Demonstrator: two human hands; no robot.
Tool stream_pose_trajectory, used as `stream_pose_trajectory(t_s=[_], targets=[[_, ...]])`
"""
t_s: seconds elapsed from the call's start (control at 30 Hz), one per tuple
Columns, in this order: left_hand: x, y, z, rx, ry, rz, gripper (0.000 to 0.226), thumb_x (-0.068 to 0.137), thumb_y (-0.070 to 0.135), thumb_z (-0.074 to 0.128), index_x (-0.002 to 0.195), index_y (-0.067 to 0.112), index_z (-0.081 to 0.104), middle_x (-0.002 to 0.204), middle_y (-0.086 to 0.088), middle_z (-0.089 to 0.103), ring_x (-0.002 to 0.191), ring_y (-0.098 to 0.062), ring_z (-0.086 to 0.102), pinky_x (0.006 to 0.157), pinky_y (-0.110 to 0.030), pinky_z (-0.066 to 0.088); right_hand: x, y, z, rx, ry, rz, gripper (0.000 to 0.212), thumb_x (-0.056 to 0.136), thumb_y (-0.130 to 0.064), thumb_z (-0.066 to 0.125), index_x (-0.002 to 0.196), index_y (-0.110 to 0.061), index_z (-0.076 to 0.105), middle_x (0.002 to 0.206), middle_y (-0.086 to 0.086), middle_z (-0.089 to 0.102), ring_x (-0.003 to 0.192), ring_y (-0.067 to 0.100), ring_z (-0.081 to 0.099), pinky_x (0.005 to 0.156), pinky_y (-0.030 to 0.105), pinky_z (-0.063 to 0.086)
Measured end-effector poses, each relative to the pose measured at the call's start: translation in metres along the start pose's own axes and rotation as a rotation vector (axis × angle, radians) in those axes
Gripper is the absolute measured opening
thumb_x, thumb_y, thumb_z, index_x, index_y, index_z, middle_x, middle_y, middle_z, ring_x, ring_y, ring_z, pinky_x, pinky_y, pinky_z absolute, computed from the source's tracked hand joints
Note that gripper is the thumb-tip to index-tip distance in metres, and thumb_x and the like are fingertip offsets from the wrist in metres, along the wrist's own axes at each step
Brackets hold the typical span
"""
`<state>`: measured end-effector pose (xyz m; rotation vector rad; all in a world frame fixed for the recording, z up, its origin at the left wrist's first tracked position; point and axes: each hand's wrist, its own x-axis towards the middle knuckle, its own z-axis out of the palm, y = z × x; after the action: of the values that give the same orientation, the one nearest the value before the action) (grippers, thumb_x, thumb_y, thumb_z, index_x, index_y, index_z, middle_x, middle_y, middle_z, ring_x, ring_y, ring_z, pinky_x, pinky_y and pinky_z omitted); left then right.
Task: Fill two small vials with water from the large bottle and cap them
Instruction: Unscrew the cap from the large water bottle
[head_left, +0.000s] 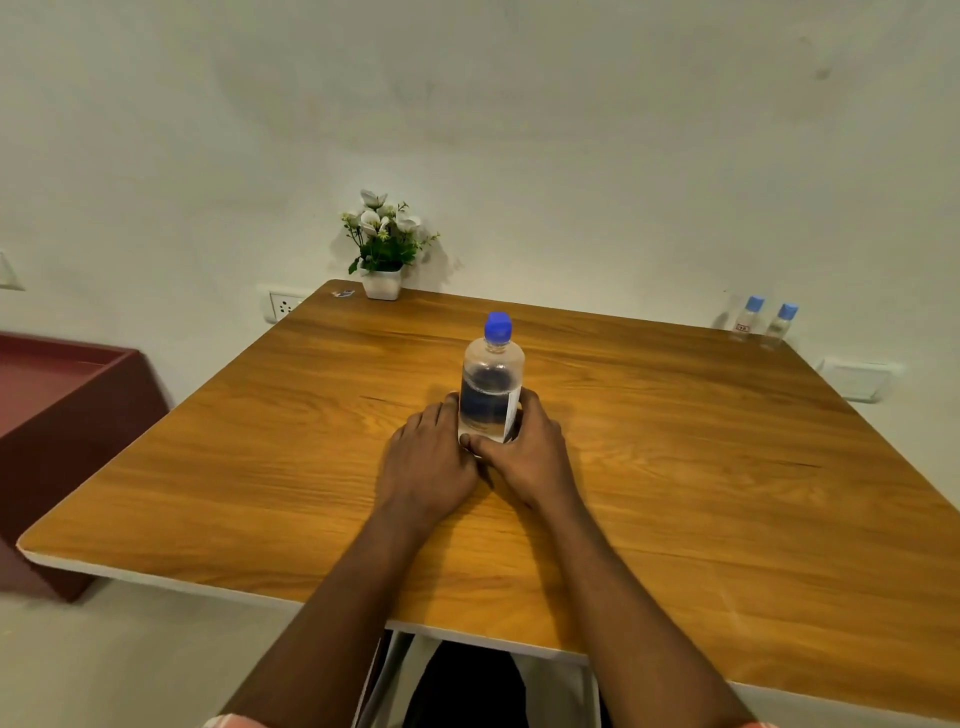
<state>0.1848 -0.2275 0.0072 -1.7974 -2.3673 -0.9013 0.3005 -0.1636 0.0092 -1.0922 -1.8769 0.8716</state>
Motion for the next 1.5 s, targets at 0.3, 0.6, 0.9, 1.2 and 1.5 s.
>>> stream_pose_trajectory(t_s=[0.3,0.6,0.9,1.2,1.5], targets=[[0.004,-0.005,-0.002,-0.153,-0.022,0.026,0.083,0.079,0.039,0.062,0.148,0.019,0.02,0.146,-0.002,0.043,0.131,-0.021,0.042,0.107,-0.044,0.038,0.009,-0.014,-0.045,0.074,-0.164,0.18,0.104,0.075,-0.05,0.078,0.156,-0.031,0.016,0.16,0.001,0.032,0.143,0.024,0.038,0.107,0.045,0.046],[0.009,-0.004,0.001,-0.234,-0.02,-0.025,0.089,0.071,0.069,0.064,0.141,0.029,0.027,0.138,0.004,0.052,0.123,-0.017,0.05,0.101,-0.043,0.044,0.084,-0.14,-0.098,-0.572,-0.3,-0.183,0.048,0.09,-0.059,0.057,0.095,-0.013,0.073,0.073,0.001,0.07,0.059,0.016,0.07,0.053,0.026,0.058],[0.01,-0.002,0.0,-0.253,-0.006,-0.073,0.086,0.073,0.061,0.068,0.142,0.03,0.028,0.134,0.005,0.056,0.122,-0.016,0.052,0.102,-0.044,0.044,0.113,-0.174,-0.062,-1.015,-0.589,-0.174,0.028,0.087,-0.031,0.074,0.081,-0.006,0.062,0.072,0.013,0.072,0.054,0.024,0.072,0.055,0.033,0.062],[0.01,-0.003,0.002,-0.243,0.001,-0.076,0.085,0.073,0.065,0.066,0.141,0.031,0.027,0.132,0.006,0.057,0.121,-0.015,0.052,0.104,-0.043,0.041,0.115,-0.183,-0.067,-1.05,-0.762,-0.211,0.048,0.08,-0.03,0.079,0.122,-0.016,0.06,0.108,0.0,0.061,0.095,0.02,0.063,0.076,0.03,0.055],[0.011,-0.003,0.001,-0.234,-0.015,-0.084,0.086,0.074,0.065,0.066,0.142,0.031,0.026,0.134,0.006,0.056,0.123,-0.015,0.051,0.107,-0.043,0.038,0.127,-0.185,-0.055,-1.062,-0.772,0.061,0.033,0.093,-0.032,0.066,0.089,0.001,0.064,0.073,0.016,0.07,0.05,0.022,0.069,0.046,0.029,0.056]])
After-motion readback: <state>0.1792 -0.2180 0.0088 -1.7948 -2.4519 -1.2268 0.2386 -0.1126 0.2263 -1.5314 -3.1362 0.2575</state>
